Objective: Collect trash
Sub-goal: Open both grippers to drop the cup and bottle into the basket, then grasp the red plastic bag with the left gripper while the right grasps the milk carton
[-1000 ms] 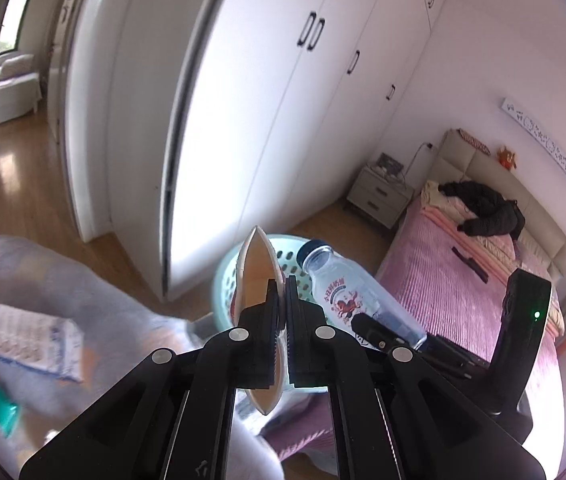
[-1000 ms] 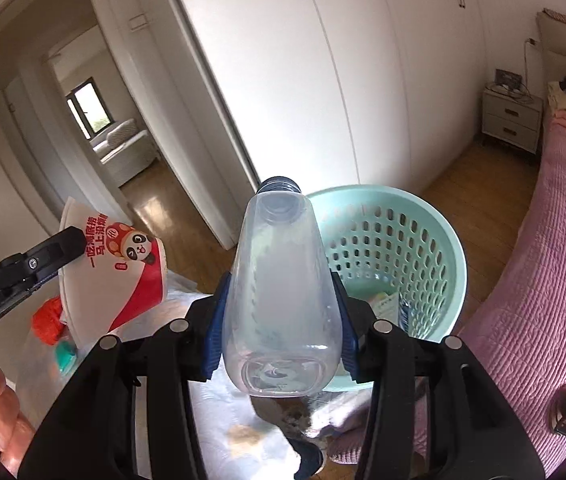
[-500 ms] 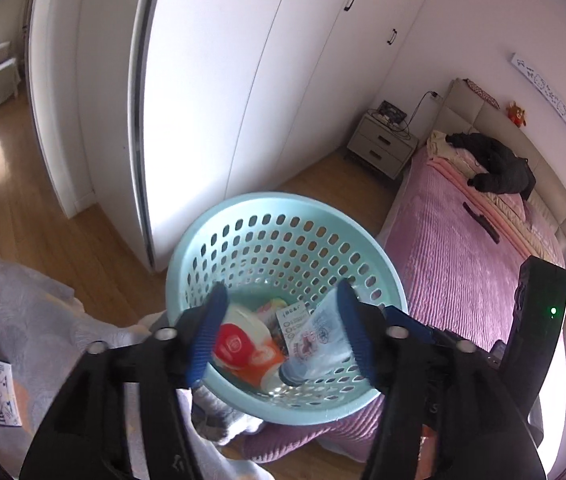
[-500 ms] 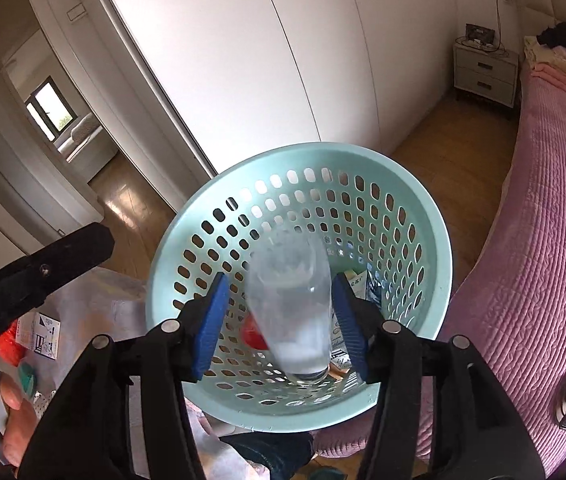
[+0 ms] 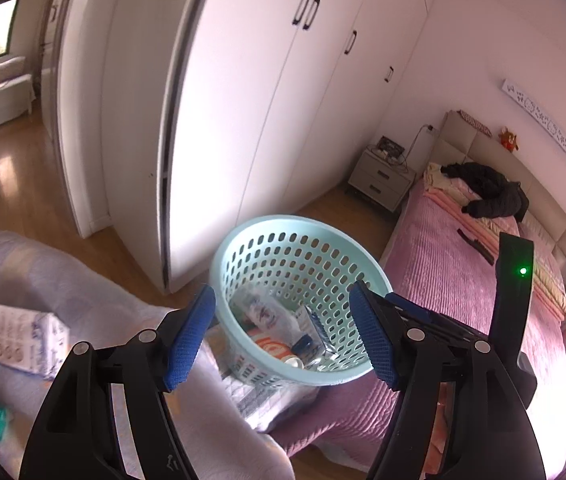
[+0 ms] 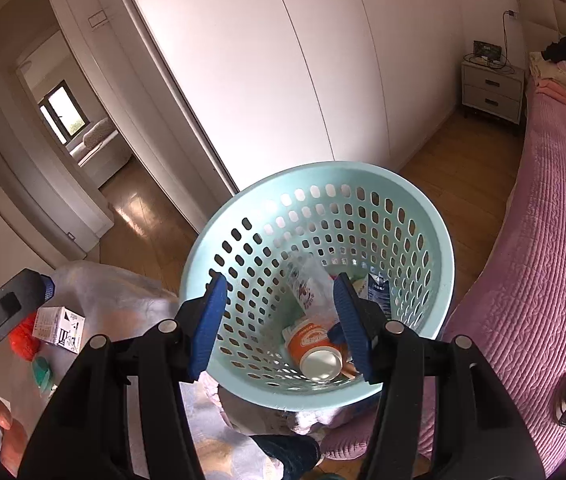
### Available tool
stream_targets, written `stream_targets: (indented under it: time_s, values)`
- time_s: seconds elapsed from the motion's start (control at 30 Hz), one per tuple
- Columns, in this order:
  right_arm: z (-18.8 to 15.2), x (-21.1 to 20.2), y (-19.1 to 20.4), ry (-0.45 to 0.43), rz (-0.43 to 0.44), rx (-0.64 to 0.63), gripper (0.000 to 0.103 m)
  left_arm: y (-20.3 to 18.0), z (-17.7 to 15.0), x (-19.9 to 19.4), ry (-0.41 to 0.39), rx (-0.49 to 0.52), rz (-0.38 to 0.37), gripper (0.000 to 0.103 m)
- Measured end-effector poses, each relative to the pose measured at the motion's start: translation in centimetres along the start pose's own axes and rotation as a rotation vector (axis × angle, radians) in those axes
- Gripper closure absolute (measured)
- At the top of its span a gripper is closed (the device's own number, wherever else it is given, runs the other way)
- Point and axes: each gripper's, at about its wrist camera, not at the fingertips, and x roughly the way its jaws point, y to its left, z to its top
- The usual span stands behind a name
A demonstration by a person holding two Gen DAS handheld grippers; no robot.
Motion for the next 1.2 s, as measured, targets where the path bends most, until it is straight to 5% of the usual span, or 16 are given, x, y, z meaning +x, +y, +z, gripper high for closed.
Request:
stream_targets:
  time_s: [0.33,0.5,0.73,0.93,1.2]
  values:
    - [-1.7,-2.6,9.0,-0.057,0.166,-0.195,0.048,4.8,-1.5,-10.1,-0.17,-0.099,0.072,0.035]
    - [-3.2,-3.4,14.8,-0.08,0.251,-0.346,0.04,8.5,-2.4,-14.0,-0.209,-0.128,0.135,0.025]
    - [-5.4,-1.5,22.6,-0.051,0.316,-0.542,0.025,15.3,-4.0,-18.2,-0.25,-0.17,0.364,0.015]
    - [-7.1,2.3,27.0,0.026,0.301,-0.725,0.019,22.8,-4.0,-17.1,-0.178,-0.259,0.473,0.011]
    - [-7.4,6.5,28.2,0.106,0.297,-0.808,0.019,27.9,-5.3,-12.5,-0.084,-0.331,0.469,0.013]
